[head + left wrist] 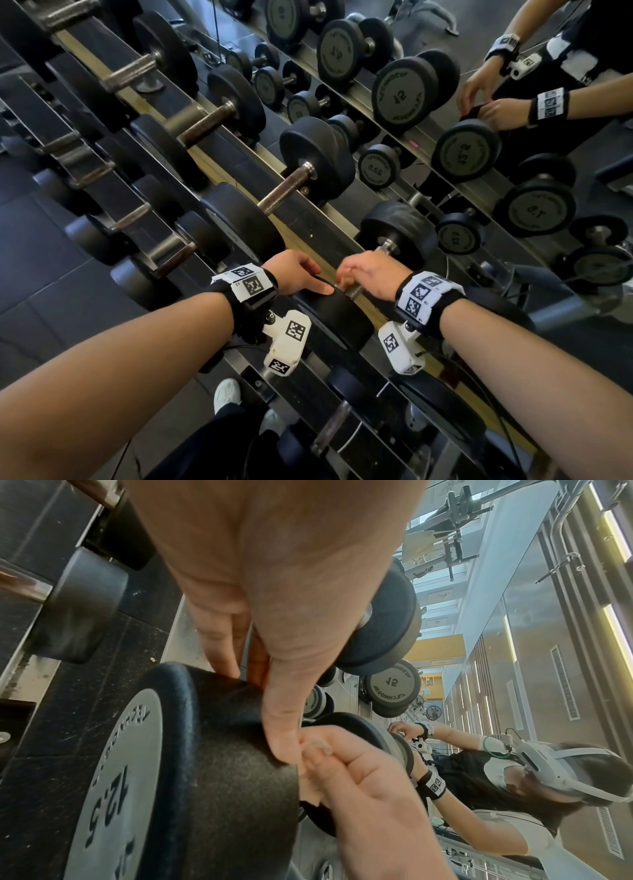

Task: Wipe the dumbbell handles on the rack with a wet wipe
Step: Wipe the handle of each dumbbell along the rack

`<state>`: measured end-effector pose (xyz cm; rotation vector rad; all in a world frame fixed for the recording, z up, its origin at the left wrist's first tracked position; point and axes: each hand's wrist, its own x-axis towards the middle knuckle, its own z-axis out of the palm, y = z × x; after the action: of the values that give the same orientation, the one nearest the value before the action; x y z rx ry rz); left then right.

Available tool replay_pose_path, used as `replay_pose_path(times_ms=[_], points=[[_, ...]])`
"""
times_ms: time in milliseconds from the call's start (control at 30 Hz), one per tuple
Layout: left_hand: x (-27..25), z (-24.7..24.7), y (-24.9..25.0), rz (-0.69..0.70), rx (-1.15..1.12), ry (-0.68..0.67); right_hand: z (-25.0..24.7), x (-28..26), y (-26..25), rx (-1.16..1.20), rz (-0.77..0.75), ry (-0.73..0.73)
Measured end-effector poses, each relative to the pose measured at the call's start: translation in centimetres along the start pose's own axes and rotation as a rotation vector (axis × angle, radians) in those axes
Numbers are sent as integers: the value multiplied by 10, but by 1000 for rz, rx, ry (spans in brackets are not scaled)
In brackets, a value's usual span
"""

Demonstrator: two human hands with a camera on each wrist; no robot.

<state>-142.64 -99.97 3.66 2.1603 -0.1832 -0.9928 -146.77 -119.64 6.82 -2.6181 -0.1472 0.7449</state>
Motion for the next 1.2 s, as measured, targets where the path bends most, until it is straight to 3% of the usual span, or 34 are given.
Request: replay_pose_path(times_ms=[133,267,467,533,600,667,733,800,900,967,1067,1133,1200], points=[[0,-1,-1,1,-12,-16,-18,0,18,-130,58,242],[2,-2,0,7,-10,-27,2,-12,15,-283,91,122],[0,0,-1,4,0,-16,13,-29,7,24,94,30],[1,0,0,4,5,-13,10,-30,8,280,115,19],[2,-1,1,-9,14,-18,3,-31,13,503,130,191],[4,-3,3,-24,26,-28,-1,-31,21,456,132,517],[5,-3,4,-34,35,-35,11,-30,24,454,151,625],[6,-4,6,-39,46,-40,36,-30,23,396,184,512],[6,-3,8,-33,53,-37,68,-36,24,152,65,381],[6,-3,9,-20,62,-27,75,-41,24,286,60,402],[5,-2,9,-17,63,-28,74,-46,31,707,94,379],[6,-3,9,-15,60,-34,69,-48,37,860,149,539],[6,-3,8,-12,58,-45,64,-50,46,898,268,817]])
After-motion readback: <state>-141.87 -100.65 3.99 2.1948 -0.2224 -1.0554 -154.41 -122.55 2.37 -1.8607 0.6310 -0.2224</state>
